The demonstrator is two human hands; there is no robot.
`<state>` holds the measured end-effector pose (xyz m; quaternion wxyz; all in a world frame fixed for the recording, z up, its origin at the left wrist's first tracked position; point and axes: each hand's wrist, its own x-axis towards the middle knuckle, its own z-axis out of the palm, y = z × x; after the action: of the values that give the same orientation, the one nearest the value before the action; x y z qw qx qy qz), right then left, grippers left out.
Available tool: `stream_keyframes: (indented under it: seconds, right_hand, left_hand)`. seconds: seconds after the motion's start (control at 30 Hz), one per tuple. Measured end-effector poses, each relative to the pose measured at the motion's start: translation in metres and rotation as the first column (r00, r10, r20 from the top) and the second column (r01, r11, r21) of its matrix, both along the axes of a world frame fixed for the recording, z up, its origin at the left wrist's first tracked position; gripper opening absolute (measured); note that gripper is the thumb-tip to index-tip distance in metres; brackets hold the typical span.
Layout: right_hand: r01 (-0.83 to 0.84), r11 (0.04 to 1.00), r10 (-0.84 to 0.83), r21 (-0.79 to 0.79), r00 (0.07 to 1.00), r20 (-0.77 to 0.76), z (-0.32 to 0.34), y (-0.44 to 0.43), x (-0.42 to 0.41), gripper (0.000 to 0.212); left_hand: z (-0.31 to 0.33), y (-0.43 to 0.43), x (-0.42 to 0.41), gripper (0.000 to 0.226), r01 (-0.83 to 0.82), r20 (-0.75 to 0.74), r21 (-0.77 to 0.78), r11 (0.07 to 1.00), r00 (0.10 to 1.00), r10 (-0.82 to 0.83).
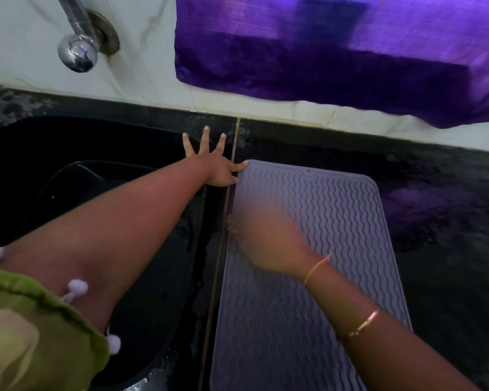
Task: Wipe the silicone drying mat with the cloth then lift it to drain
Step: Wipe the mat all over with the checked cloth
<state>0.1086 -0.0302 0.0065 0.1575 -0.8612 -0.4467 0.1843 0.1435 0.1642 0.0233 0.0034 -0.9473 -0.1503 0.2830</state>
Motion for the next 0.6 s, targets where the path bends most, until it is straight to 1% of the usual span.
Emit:
stream_keyframes:
  seconds: [0.03,0.07,0.1,0.13,0.17,0.2,0.23,0.27,0.3,0.33,0.37,0.4,0.43,0.47,0.53,0.6]
  right_hand:
    - [0.061,0.995,-0.054,0.081,0.995,-0.083,0.002,0.000,0.002,0.048]
    - [0.121,0.981,-0.102,0.150,0.986,-0.134,0.002,0.002,0.009,0.042]
    - [0.174,0.968,-0.152,0.182,0.980,-0.125,0.003,0.006,0.019,0.037]
    - [0.220,0.954,-0.209,0.203,0.975,-0.074,0.002,0.011,0.033,0.034]
    - [0.265,0.939,-0.265,0.219,0.964,-0.030,0.001,0.017,0.050,0.036]
    - [0.304,0.922,-0.308,0.239,0.951,-0.025,0.000,0.023,0.066,0.044]
    - [0.343,0.913,-0.338,0.222,0.939,-0.063,-0.001,0.029,0.081,0.055]
    - [0.363,0.917,-0.350,0.163,0.931,-0.103,-0.005,0.036,0.093,0.065]
    - [0.361,0.931,-0.353,0.062,0.930,-0.104,-0.008,0.043,0.100,0.072]
    - [0.343,0.938,-0.345,-0.052,0.937,-0.054,-0.011,0.048,0.101,0.078]
    - [0.328,0.936,-0.327,-0.127,0.945,0.030,-0.013,0.054,0.099,0.080]
    - [0.320,0.937,-0.306,-0.140,0.945,0.113,-0.013,0.058,0.094,0.078]
    - [0.315,0.941,-0.292,-0.121,0.940,0.175,-0.010,0.061,0.088,0.073]
    - [0.303,0.948,-0.277,-0.099,0.937,0.213,-0.009,0.062,0.083,0.067]
    - [0.242,0.965,-0.211,-0.100,0.944,0.253,-0.009,0.060,0.074,0.061]
    - [0.175,0.977,-0.141,-0.121,0.959,0.244,-0.007,0.052,0.064,0.060]
  left_hand:
    - [-0.001,0.001,-0.002,0.051,-0.015,0.001,-0.021,1.000,1.000,0.015]
    - [-0.003,0.002,-0.003,0.052,-0.028,0.004,-0.039,0.999,1.000,0.028]
    - [-0.004,0.002,-0.005,0.052,-0.038,0.008,-0.053,0.998,0.999,0.038]
    - [-0.005,0.002,-0.006,0.052,-0.046,0.012,-0.064,0.997,0.999,0.047]
    - [-0.006,0.002,-0.007,0.051,-0.053,0.015,-0.074,0.996,0.998,0.054]
    - [-0.006,0.001,-0.007,0.051,-0.058,0.019,-0.081,0.995,0.998,0.059]
    - [-0.007,0.000,-0.008,0.051,-0.062,0.021,-0.087,0.994,0.998,0.064]
    - [-0.007,0.000,-0.008,0.052,-0.066,0.022,-0.093,0.994,0.997,0.069]
    - [-0.008,-0.001,-0.008,0.052,-0.071,0.022,-0.095,0.993,0.997,0.074]
    - [-0.008,-0.001,-0.008,0.052,-0.077,0.021,-0.096,0.992,0.997,0.080]
    - [-0.008,-0.001,-0.007,0.052,-0.082,0.021,-0.094,0.992,0.996,0.084]
    - [-0.008,-0.001,-0.007,0.052,-0.085,0.021,-0.091,0.992,0.996,0.087]
    - [-0.008,0.000,-0.007,0.052,-0.083,0.021,-0.086,0.993,0.996,0.086]
    - [-0.008,0.000,-0.006,0.052,-0.077,0.023,-0.078,0.994,0.997,0.079]
    - [-0.008,0.001,-0.006,0.052,-0.062,0.024,-0.056,0.997,0.998,0.063]
    - [-0.009,0.001,-0.005,0.052,-0.054,0.021,-0.037,0.998,0.998,0.055]
